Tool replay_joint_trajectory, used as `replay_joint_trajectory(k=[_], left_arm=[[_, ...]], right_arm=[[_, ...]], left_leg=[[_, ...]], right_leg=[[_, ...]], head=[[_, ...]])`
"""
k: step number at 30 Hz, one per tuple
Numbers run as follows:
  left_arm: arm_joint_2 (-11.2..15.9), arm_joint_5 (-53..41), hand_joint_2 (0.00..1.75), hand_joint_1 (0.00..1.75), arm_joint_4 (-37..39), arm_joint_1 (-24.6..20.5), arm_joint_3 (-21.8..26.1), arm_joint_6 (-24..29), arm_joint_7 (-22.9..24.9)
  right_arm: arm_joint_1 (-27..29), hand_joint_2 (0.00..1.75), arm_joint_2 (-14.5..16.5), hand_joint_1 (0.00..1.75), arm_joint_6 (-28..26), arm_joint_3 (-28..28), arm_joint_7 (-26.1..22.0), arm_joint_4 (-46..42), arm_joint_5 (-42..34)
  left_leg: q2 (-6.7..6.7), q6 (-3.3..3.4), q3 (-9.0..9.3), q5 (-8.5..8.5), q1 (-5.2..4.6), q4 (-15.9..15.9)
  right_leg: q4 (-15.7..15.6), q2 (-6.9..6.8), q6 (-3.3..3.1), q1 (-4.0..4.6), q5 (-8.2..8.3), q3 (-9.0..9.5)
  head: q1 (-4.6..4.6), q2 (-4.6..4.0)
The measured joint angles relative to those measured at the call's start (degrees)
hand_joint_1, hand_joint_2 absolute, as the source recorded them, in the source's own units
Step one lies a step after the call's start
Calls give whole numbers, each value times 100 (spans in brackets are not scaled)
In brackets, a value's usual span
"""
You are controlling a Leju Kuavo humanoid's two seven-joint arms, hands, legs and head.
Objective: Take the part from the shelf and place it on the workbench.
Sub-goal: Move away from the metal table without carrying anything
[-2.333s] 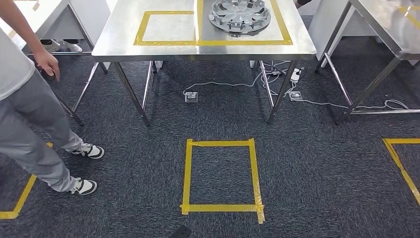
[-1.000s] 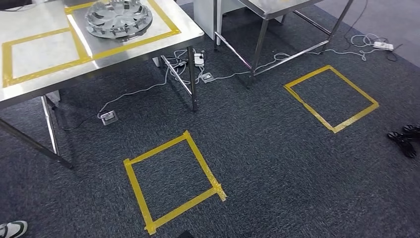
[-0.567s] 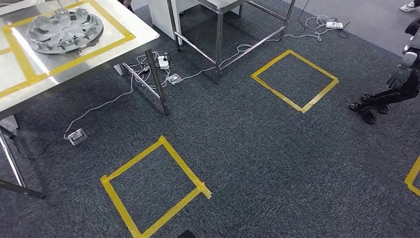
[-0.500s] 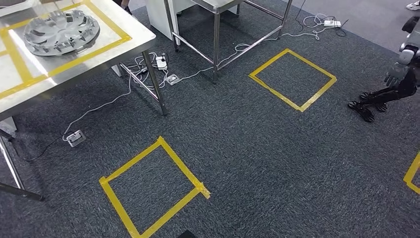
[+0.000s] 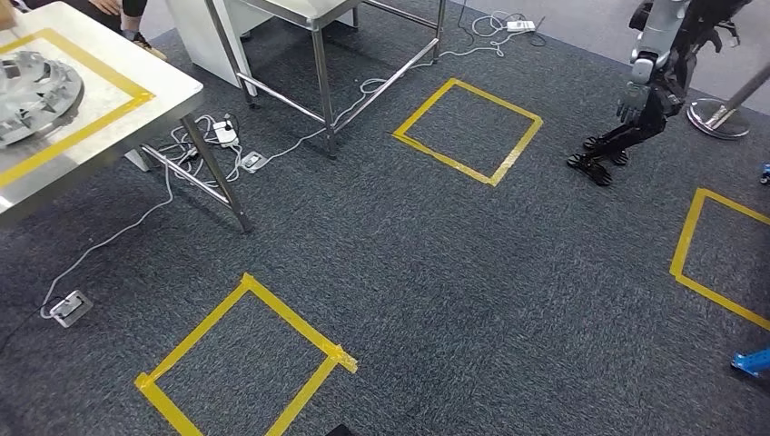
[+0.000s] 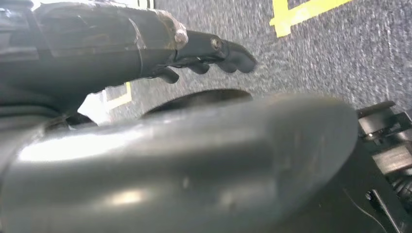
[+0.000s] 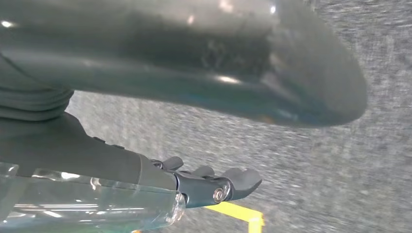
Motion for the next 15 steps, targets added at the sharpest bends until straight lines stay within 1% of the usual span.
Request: replay_joint_trajectory(k=[1, 2, 3, 4, 5, 6, 7, 8, 9, 10, 11, 12, 13, 14, 15], left_arm=[[2, -1, 0, 0, -1, 4, -5, 0, 26], [3, -1, 0, 0, 0, 14, -7, 0, 38], [7, -1, 0, 0, 1, 26, -8, -1, 40], [11, 0, 0, 0, 1, 38, -9, -6, 40], [17, -1, 0, 0, 2, 45, -10, -18, 40], [22, -3, 0, 0, 2, 48, -12, -35, 40], [25, -9, 0, 0, 2, 47, -14, -58, 40], [25, -22, 0, 0, 2, 44, -18, -84, 40], [24, -36, 0, 0, 1, 40, -25, -106, 40], [23, -49, 0, 0, 1, 37, -38, -124, 40], [21, -59, 0, 0, 1, 34, -54, -138, 40], [21, -64, 0, 0, 1, 32, -73, -150, 43], [20, -69, 0, 0, 0, 32, -89, -163, 48], [18, -78, 0, 0, -1, 29, -99, -176, 55], [16, -89, 0, 0, -2, 25, -107, -187, 62]], right_arm=[[-5, 0, 8, 0, 0, 2, 8, 3, 1], [-16, 0, 15, 0, 0, 4, 11, 5, 1], [-31, 0, 20, 0, -1, 4, 17, 7, 2], [-40, 0, 23, 0, -2, 4, 31, 7, 1], [-30, 0, 28, 0, -7, 4, 57, 9, -2], [-9, 0, 33, 0, -13, 4, 86, 13, -7], [14, 0, 38, 0, -21, 4, 110, 18, -11], [34, 0, 43, 0, -28, 4, 126, 24, -14], [41, 0, 46, 0, -32, 4, 130, 28, -15], [37, 0, 51, 0, -36, 5, 131, 31, -14], [30, 0, 56, 0, -37, 5, 132, 31, -14], [26, 0, 61, 0, -37, 5, 136, 31, -14], [30, 0, 64, 0, -37, 5, 146, 31, -19], [41, 0, 65, 0, -36, 4, 160, 32, -28], [55, 0, 68, 0, -33, 4, 174, 34, -38]], left_leg=[[108, 27, 37, -1, 4, -30], [222, 47, 72, -14, -1, -48], [337, 63, 96, -35, -12, -55], [448, 70, 113, -58, -21, -55], [545, 69, 131, -81, -26, -55], [628, 64, 151, -105, -27, -55], [696, 54, 177, -129, -27, -54], [757, 40, 211, -156, -26, -55], [815, 21, 240, -183, -30, -59], [865, -5, 263, -209, -41, -59], [915, -33, 281, -228, -53, -66], [962, -63, 294, -240, -64, -78], [1009, -93, 316, -250, -70, -92], [1022, -125, 339, -270, -63, -108], [894, -152, 352, -314, -50, -83]], right_leg=[[176, -150, 27, 9, -99, -84], [469, -350, 53, 12, -248, -227], [838, -519, 80, 9, -415, -421], [1196, -609, 100, -2, -550, -617], [1432, -656, 112, -13, -598, -751], [1474, -681, 116, -21, -537, -787], [1318, -701, 111, -25, -382, -718], [975, -750, 96, -23, -157, -552], [605, -848, 72, -2, 6, -363], [279, -943, 35, 25, 107, -204], [68, -1023, -9, 53, 143, -102], [-4, -1053, -50, 81, 107, -72], [-36, -1015, -93, 92, 100, -71], [-55, -966, -131, 86, 103, -59], [-91, -915, -165, 79, 110, -35]], head=[[3, 0], [5, 0], [7, 0], [6, 0], [6, 0], [6, 0], [6, 0], [6, 0], [6, 0], [6, 0], [5, 0], [5, 0], [5, 0], [4, 0], [2, 0]])
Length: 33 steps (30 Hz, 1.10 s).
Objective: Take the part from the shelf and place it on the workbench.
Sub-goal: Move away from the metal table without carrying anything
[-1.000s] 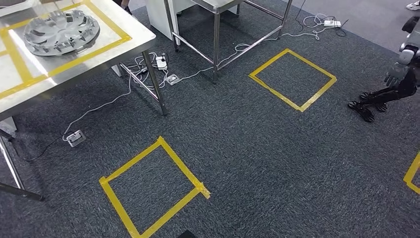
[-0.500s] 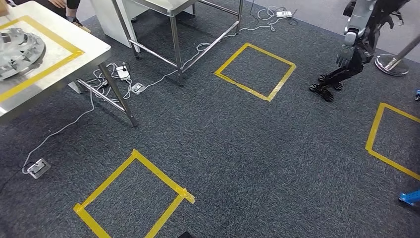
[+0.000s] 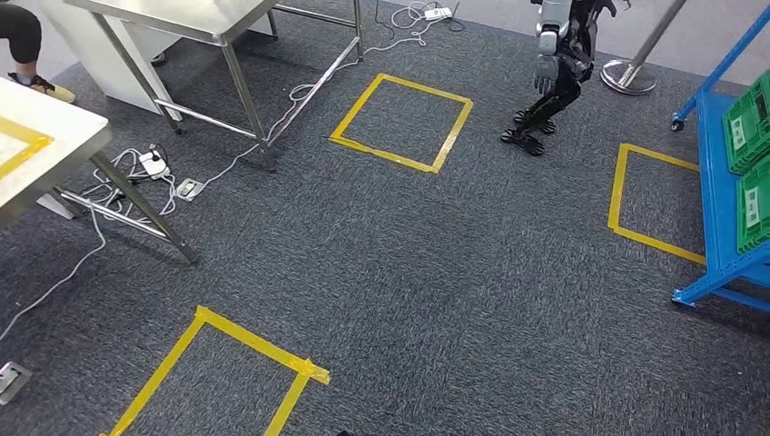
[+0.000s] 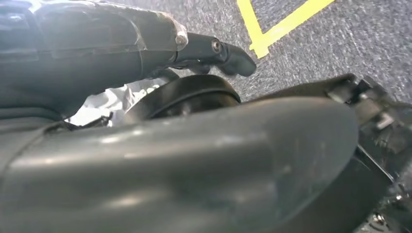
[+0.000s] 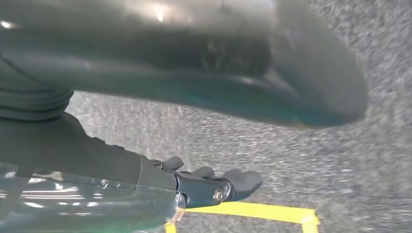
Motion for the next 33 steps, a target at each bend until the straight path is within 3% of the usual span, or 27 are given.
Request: replay_joint_trajectory(k=[1, 3, 5, 6, 8, 10, 12, 14, 15, 17, 19, 21, 22, 23, 25, 27, 29, 30, 32, 33], left_arm=[[-2, -11, 0, 0, -1, -4, -4, -9, 3], [-1, -27, 0, 0, -2, -5, -7, -27, 1], [6, -31, 0, 0, 0, 0, -18, -47, -1], [9, -32, 0, 0, 0, -1, -26, -54, 0], [13, -33, 0, 0, -1, -10, -40, -61, 0], [15, -34, 0, 0, -1, -20, -48, -66, -1], [19, -38, 0, 0, 0, -29, -67, -70, -2], [20, -56, 0, 0, 1, -35, -92, -76, 31], [18, -74, 0, 0, 1, -40, -102, -81, 65], [7, -138, 0, 0, 0, -54, -120, -93, 127], [4, -204, 0, 0, 1, -60, -143, -103, 140], [10, -241, 0, 0, 1, -63, -157, -110, 140], [13, -251, 0, 0, 1, -70, -166, -114, 140], [12, -260, 0, 0, 1, -81, -174, -118, 140], [3, -270, 0, 0, 1, -108, -189, -125, 140], [-4, -280, 0, 0, -1, -129, -199, -129, 140], [-12, -305, 0, 0, -2, -148, -234, -146, 148], [-16, -320, 0, 0, -3, -161, -255, -156, 158], [-25, -346, 0, 0, -8, -181, -282, -166, 172], [-25, -355, 0, 0, -11, -182, -287, -169, 174]], right_arm=[[4, 0, 2, 0, 8, 0, 11, 2, -10], [-21, 0, 4, 0, 33, 0, 18, 5, -22], [-53, 0, 2, 0, 56, 0, 19, 5, -32], [-55, 0, 1, 0, 62, 0, 19, 7, -42], [-51, 0, -1, 0, 69, 0, 19, 10, -60], [-54, 0, 1, 0, 71, 0, 19, 14, -68], [-70, 0, 1, 0, 73, 0, 19, 16, -71], [-75, 0, 0, 0, 80, 1, 19, 17, -76], [-66, 0, 5, 0, 88, 2, 19, 19, -78], [-68, 0, 11, 0, 102, 5, 24, 22, -81], [-93, 0, 11, 0, 110, 7, 40, 23, -82], [-82, 0, 16, 0, 117, 7, 56, 25, -87], [-60, 0, 19, 0, 119, 7, 61, 27, -90], [-36, 0, 21, 0, 120, 7, 62, 29, -94], [-18, 0, 21, 0, 120, 7, 67, 33, -96], [-34, 0, 22, 0, 121, 8, 75, 34, -97], [-33, 0, 16, 0, 125, 8, 79, 36, -99], [-20, 0, 12, 0, 129, 8, 80, 38, -102], [-22, 0, 5, 0, 137, 7, 78, 41, -105], [-37, 0, 4, 0, 140, 7, 76, 43, -107]], left_leg=[[-189, -18, -40, -90, 10, 122], [-585, -24, -349, -385, 19, 734], [-637, -12, -795, -587, 11, 1439], [-627, -4, -926, -532, 10, 1566], [-656, 22, -886, -121, 10, 1226], [-951, 54, -655, 295, 33, 575], [-1173, 78, -509, 376, 44, 217], [-1061, 113, -455, 329, 36, 130], [-982, 140, -428, 332, 35, 97], [-768, 199, -355, 327, 37, 32], [-528, 234, -293, 287, 8, 15], [-314, 240, -248, 233, -7, 16], [-233, 233, -221, 206, -9, 16], [-166, 223, -188, 179, -10, 16], [-54, 184, -124, 123, -21, 12], [34, 126, -88, 81, -38, 7], [123, 66, -48, 53, -37, -10], [61, 34, -24, 22, -24, -3], [-307, -8, -110, -153, -1, 249], [-521, -16, -262, -303, 9, 549]], right_leg=[[-36, 49, -37, -11, 10, 29], [-72, 166, -94, -14, 17, 66], [-70, 324, -131, 7, 3, 82], [-67, 409, -139, 18, -8, 99], [-55, 575, -136, 27, -40, 148], [-17, 730, -97, 23, -90, 171], [24, 878, -32, -2, -119, 132], [23, 1036, 40, -37, -113, 86], [44, 1009, 70, -38, -130, 69], [354, 714, 130, -31, -310, -81], [1056, 363, 192, -43, -629, -444], [1550, 257, 232, -74, -739, -728], [1502, 231, 238, -86, -628, -722], [1247, 194, 232, -94, -430, -609], [504, 0, 191, -65, -67, -249], [101, -163, 122, -7, 6, -51], [46, -122, 48, 28, -32, -31], [16, -72, 14, 25, -27, -13], [-51, 29, -58, -1, -11, 46], [-68, 88, -87, -11, -7, 66]], head=[[-4, 0], [-17, 0], [-25, 0], [-25, 0], [-25, 0], [-25, 0], [-24, 0], [-24, 0], [-21, 0], [-14, 0], [-9, 0], [-9, 0], [-8, 0], [-8, 0], [-7, 0], [-8, 0], [-9, 0], [-11, 0], [-21, 0], [-29, 0]])
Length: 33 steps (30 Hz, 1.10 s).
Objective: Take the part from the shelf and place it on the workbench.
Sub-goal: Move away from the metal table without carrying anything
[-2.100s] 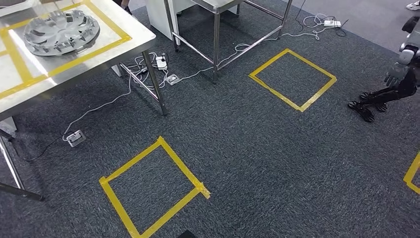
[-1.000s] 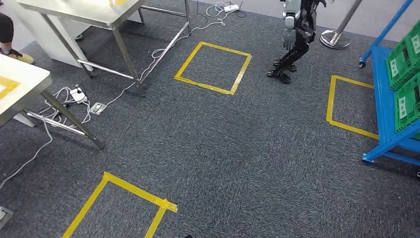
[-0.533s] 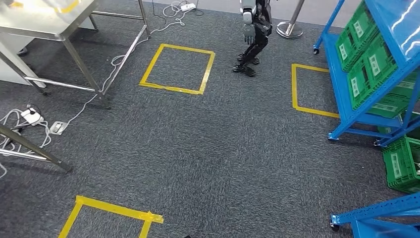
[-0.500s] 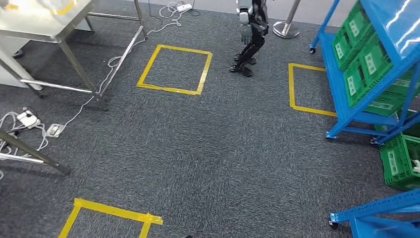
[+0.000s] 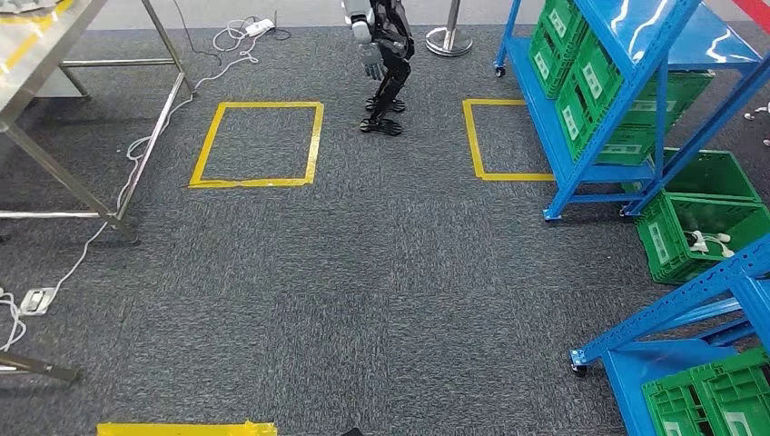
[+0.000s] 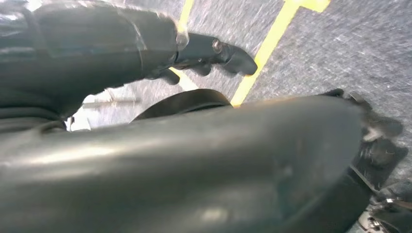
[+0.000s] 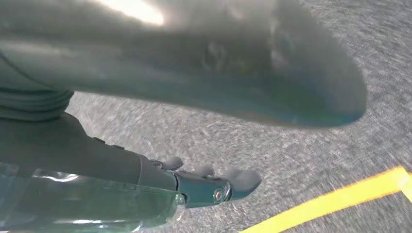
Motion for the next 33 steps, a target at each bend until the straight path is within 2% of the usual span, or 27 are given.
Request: replay_joint_trajectory(k=[1, 2, 3, 4, 5, 6, 7, 8, 9, 10, 13, 16, 17, 18, 20, 21, 22, 23, 24, 25, 26, 27, 29, 30, 31, 33], left_arm=[[2, -8, 0, 0, -2, 4, -3, -4, -1], [7, -14, 0, 0, -2, 11, -6, -7, 1], [12, -18, 0, 0, -2, 16, -11, -9, 3], [15, -20, 0, 0, -1, 18, -18, -10, 5], [17, -24, 0, 0, -2, 19, -26, -10, 7], [19, -27, 0, 0, -2, 18, -32, -10, 7], [20, -30, 0, 0, -2, 18, -37, -11, 5], [22, -35, 0, 0, -2, 19, -39, -13, 4], [24, -45, 0, 0, -2, 20, -40, -17, 2], [26, -57, 0, 0, -2, 20, -42, -26, 8], [29, -83, 0, 0, -3, 19, -44, -43, 33], [27, -89, 0, 0, -3, 18, -45, -44, 53], [26, -95, 0, 0, -3, 15, -45, -46, 67], [23, -109, 0, 0, -4, 18, -46, -55, 78], [28, -139, 0, 0, -3, 21, -68, -78, 88], [33, -151, 0, 0, -3, 21, -86, -89, 88], [37, -157, 0, 0, -4, 11, -107, -93, 88], [36, -162, 0, 0, -4, -1, -121, -95, 88], [32, -170, 0, 0, -5, -14, -131, -96, 88], [27, -183, 0, 0, -7, -26, -136, -98, 88], [24, -197, 0, 0, -9, -35, -138, -101, 88], [20, -209, 0, 0, -13, -43, -140, -105, 88], [8, -225, 0, 0, -25, -58, -143, -111, 90], [2, -228, 0, 0, -32, -69, -144, -113, 90], [-4, -233, 0, 0, -39, -80, -144, -113, 87], [-4, -245, 0, 0, -46, -82, -145, -114, 73]], right_arm=[[-21, 0, -1, 0, 1, -1, -2, 1, 0], [-36, 0, -2, 0, 1, -1, -3, 1, -1], [-39, 0, -3, 0, 2, -2, -3, 1, -4], [-34, 0, -3, 0, 2, -2, -3, 2, -9], [-28, 0, -3, 0, 2, -2, -3, 2, -14], [-23, 0, -2, 0, 2, -2, -3, 3, -17], [-25, 0, -2, 0, 2, -2, -2, 3, -18], [-34, 0, -1, 0, 2, -2, 2, 3, -19], [-42, 0, -1, 0, 2, -2, 11, 3, -18], [-48, 0, -2, 0, 3, -2, 25, 3, -19], [-47, 0, -4, 0, 8, -2, 54, 3, -20], [-44, 0, -4, 0, 9, -2, 58, 3, -20], [-37, 0, -1, 0, 13, -1, 61, 4, -20], [-44, 0, 1, 0, 21, 0, 63, 3, -19], [-40, 0, 3, 0, 46, 2, 65, 2, -19], [-29, 0, 2, 0, 60, 2, 65, 2, -20], [-1, 0, 1, 0, 70, 2, 65, 2, -22], [22, 0, -2, 0, 79, 2, 65, 3, -24], [33, 0, -5, 0, 89, 2, 66, 3, -26], [31, 0, -8, 0, 97, 2, 70, 3, -26], [22, 0, -10, 0, 106, 2, 74, 3, -27], [15, 0, -14, 0, 113, 2, 79, 3, -27], [16, 0, -24, 0, 120, 2, 87, 4, -30], [25, 0, -29, 0, 120, 2, 89, 4, -31], [23, 0, -32, 0, 121, 2, 91, 4, -32], [-7, 0, -32, 0, 121, 2, 91, 3, -33]], left_leg=[[-109, -1, -219, -161, 1, 390], [-122, -4, -445, -277, -1, 758], [-108, -6, -620, -295, 0, 993], [-98, -4, -706, -193, 0, 1032], [-108, 1, -678, 21, 3, 847], [-193, 9, -572, 293, 9, 510], [-366, 22, -448, 502, 25, 168], [-508, 34, -328, 620, 40, -134], [-624, 48, -254, 654, 46, -312], [-648, 70, -220, 616, 43, -376], [-521, 115, -192, 590, 11, -403], [-489, 127, -182, 596, 16, -420], [-442, 142, -164, 604, 25, -446], [-309, 174, -123, 599, 24, -482], [62, 229, -29, 552, 11, -536], [238, 242, 14, 515, -1, -544], [339, 233, 42, 485, -2, -544], [396, 218, 75, 460, -1, -544], [447, 199, 104, 435, -3, -547], [490, 174, 127, 410, -12, -546], [528, 148, 143, 392, -22, -547], [571, 120, 155, 379, -29, -553], [645, 60, 197, 345, -23, -570], [535, 29, 215, 301, -8, -545], [359, 7, 184, 214, 3, -432], [-37, -14, -103, -84, 18, 164]], right_leg=[[-5, 74, -24, 1, -4, 9], [-3, 159, -39, 7, -11, 14], [-1, 244, -46, 13, -19, 24], [3, 331, -48, 17, -30, 39], [9, 417, -40, 15, -44, 60], [21, 501, -25, 9, -65, 82], [45, 581, 2, 8, -92, 92], [74, 659, 33, -1, -116, 87], [93, 733, 67, -15, -129, 68], [99, 810, 107, -31, -130, 43], [68, 945, 173, -75, -107, 9], [68, 978, 185, -74, -105, 5], [80, 938, 195, -69, -117, 1], [335, 747, 227, -62, -254, -125], [1162, 323, 304, -66, -588, -551], [1487, 159, 336, -76, -670, -730], [1450, 134, 340, -87, -555, -727], [1119, 86, 326, -89, -330, -568], [743, -18, 305, -75, -154, -376], [409, -124, 277, -48, -42, -204], [198, -211, 245, -20, -5, -98], [119, -254, 213, 10, -39, -61], [67, -172, 148, 22, -54, -45], [34, -120, 117, 13, -49, -20], [1, -68, 84, -1, -38, 8], [-34, 56, 27, -16, -31, 44]], head=[[-5, 0], [-9, 0], [-10, 0], [-10, 0], [-10, 0], [-10, 0], [-9, 0], [-9, 0], [-8, 0], [-8, 0], [-9, 0], [-9, 0], [-8, 0], [-5, 0], [1, 0], [3, 0], [3, 0], [3, 0], [3, 0], [3, 0], [2, 0], [1, 0], [0, 0], [-5, 0], [-10, 0], [-30, 0]])
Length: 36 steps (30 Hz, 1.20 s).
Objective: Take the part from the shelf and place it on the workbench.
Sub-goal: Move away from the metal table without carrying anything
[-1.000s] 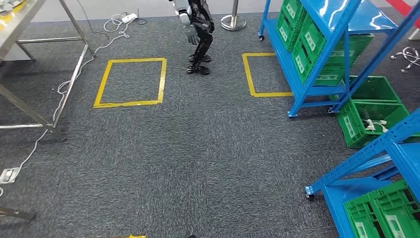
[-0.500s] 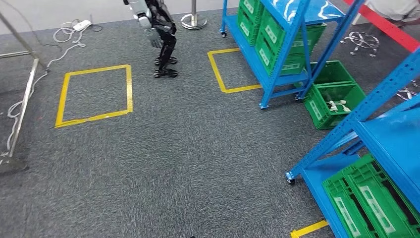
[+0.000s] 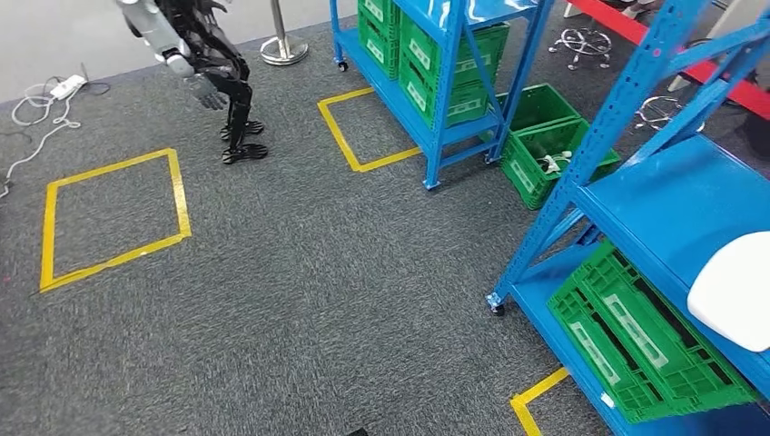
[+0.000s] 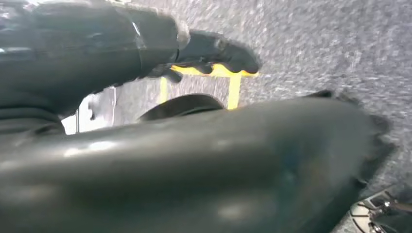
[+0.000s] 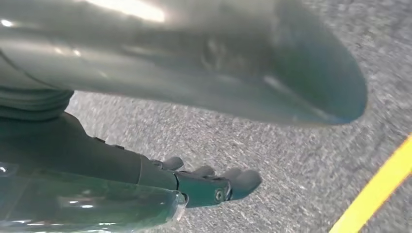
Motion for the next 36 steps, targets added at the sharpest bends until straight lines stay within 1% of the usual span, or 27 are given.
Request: replay_joint_trajectory(k=[2, 3, 4, 5, 7, 9, 10, 11, 12, 14, 16, 17, 18, 19, 21, 22, 24, 26, 27, 29, 30, 31, 32, 33, 34, 35, 36], left_arm=[[12, -15, 0, 0, 1, 25, -5, -2, -4], [20, -22, 0, 0, 2, 37, -14, -4, 3], [26, -26, 0, 0, 2, 45, -23, -5, 9], [31, -31, 0, 0, 2, 49, -31, -7, 15], [38, -35, 0, 0, 2, 54, -40, -9, 14], [45, -38, 0, 0, 3, 62, -43, -9, 9], [50, -38, 0, 0, 4, 67, -45, -7, 16], [49, -39, 0, 0, 3, 68, -49, -5, 43], [50, -40, 0, 0, 2, 67, -55, -3, 87], [42, -41, 0, 0, -3, 71, -74, 0, 166], [44, -40, 0, 0, -3, 91, -90, 1, 181], [48, -41, 0, 0, -2, 101, -92, 1, 183], [52, -44, 0, 0, -1, 105, -95, 1, 184], [54, -48, 0, 0, -1, 104, -96, 1, 185], [47, -61, 0, 0, -2, 97, -98, 1, 185], [41, -67, 0, 0, -3, 93, -99, 1, 185], [32, -73, 0, 0, -3, 85, -101, 1, 185], [24, -78, 0, 0, -4, 76, -103, 2, 185], [18, -82, 0, 0, -5, 67, -105, 5, 185], [11, -91, 0, 0, -8, 54, -110, 14, 180], [11, -94, 0, 0, -8, 57, -114, 17, 176], [14, -96, 0, 0, -8, 66, -119, 19, 172], [17, -96, 0, 0, -7, 81, -125, 17, 170], [22, -97, 0, 0, -5, 96, -132, 15, 173], [25, -97, 0, 0, -5, 105, -137, 13, 177], [27, -99, 0, 0, -5, 109, -140, 11, 179], [28, -102, 0, 0, -5, 109, -142, 10, 179]], right_arm=[[-26, 0, -1, 0, 2, 0, 5, 0, 0], [-23, 0, 0, 0, 6, 0, 13, 1, -1], [-16, 0, 1, 0, 10, 1, 25, 1, -1], [-11, 0, 2, 0, 18, 1, 38, 1, -2], [-16, 0, 9, 0, 35, 2, 61, 1, -2], [-29, 0, 16, 0, 51, 2, 72, -1, -2], [-31, 0, 18, 0, 55, 3, 73, 0, -2], [-28, 0, 19, 0, 59, 3, 73, 1, -2], [-22, 0, 25, 0, 63, 5, 72, 1, -2], [-33, 0, 32, 0, 71, 8, 72, 0, -1], [-59, 0, 32, 0, 79, 9, 72, -2, 3], [-60, 0, 32, 0, 82, 10, 72, -2, 4], [-42, 0, 34, 0, 86, 10, 73, -2, 5], [-16, 0, 35, 0, 90, 11, 76, -1, 4], [31, 0, 31, 0, 93, 11, 85, 0, 2], [37, 0, 29, 0, 96, 11, 90, 0, 1], [30, 0, 28, 0, 99, 13, 94, 0, -3], [35, 0, 27, 0, 101, 13, 116, 2, -13], [46, 0, 23, 0, 100, 13, 131, 3, -25], [37, 0, 19, 0, 99, 15, 151, 3, -46], [20, 0, 19, 0, 99, 16, 153, 3, -52], [-3, 0, 19, 0, 99, 17, 153, 3, -54], [-19, 0, 18, 0, 100, 18, 153, 3, -53], [-24, 0, 17, 0, 101, 20, 154, 3, -52], [-21, 0, 17, 0, 101, 25, 158, 3, -51], [-17, 0, 17, 0, 101, 31, 168, 4, -50], [-13, 0, 18, 0, 101, 37, 177, 4, -50]], left_leg=[[-70, -2, -436, -223, -3, 715], [-64, -1, -568, -182, -3, 857], [-67, 6, -600, -22, -3, 788], [-117, 18, -533, 231, -1, 523], [-420, 59, -293, 659, 21, -154], [-646, 89, -137, 731, 33, -515], [-632, 106, -103, 697, 29, -564], [-543, 124, -71, 682, 27, -605], [-452, 152, -40, 686, 30, -643], [-229, 207, 39, 682, 42, -717], [19, 243, 95, 642, 20, -737], [136, 248, 113, 617, 10, -736], [240, 246, 133, 590, 5, -736], [323, 237, 156, 563, 4, -735], [451, 208, 226, 508, 3, -735], [504, 183, 256, 478, -5, -736], [590, 126, 298, 431, -26, -734], [674, 68, 342, 405, -35, -752], [636, 34, 372, 377, -26, -759], [296, -12, 309, 210, -3, -542], [88, -22, 163, 59, 5, -249], [-42, -21, -50, -100, 4, 142], [-68, -20, -281, -220, 0, 524], [-63, -17, -465, -245, -1, 782], [-57, -9, -563, -150, -2, 841], [-65, 4, -553, 57, -2, 681], [-124, 23, -456, 328, 0, 357]], right_leg=[[2, 162, -30, 8, -11, 12], [5, 246, -33, 13, -21, 26], [12, 332, -29, 13, -34, 46], [23, 416, -19, 10, -53, 68], [64, 572, 26, -1, -104, 90], [95, 716, 100, -26, -134, 57], [92, 792, 143, -41, -132, 35], [77, 870, 179, -58, -124, 23], [83, 852, 212, -60, -135, 16], [352, 566, 272, -45, -303, -116], [1027, 217, 331, -55, -629, -470], [1358, 147, 355, -68, -743, -652], [1548, 108, 372, -79, -760, -764], [1534, 85, 381, -88, -666, -770], [937, 0, 366, -97, -250, -485], [585, -104, 342, -74, -101, -302], [161, -276, 270, -22, -7, -87], [113, -261, 196, 9, -58, -69], [89, -215, 161, 0, -57, -52], [32, -113, 91, -30, -46, -2], [16, -53, 61, -40, -44, 18], [13, 19, 39, -36, -50, 27], [14, 99, 21, -26, -58, 37], [17, 182, 10, -16, -71, 52], [21, 265, 5, -7, -85, 72], [28, 350, 8, -3, -102, 97], [36, 436, 18, -4, -125, 125]], head=[[-9, -1], [-9, -1], [-9, -1], [-9, -1], [-9, 0], [-8, 0], [-7, 0], [-7, 0], [-4, 0], [12, 0], [26, 0], [26, 0], [26, 0], [26, 0], [26, 0], [26, 0], [25, 0], [25, 0], [24, 0], [15, 0], [8, 0], [2, 0], [-3, 0], [-4, 0], [-4, 0], [-4, 0], [-4, 0]])
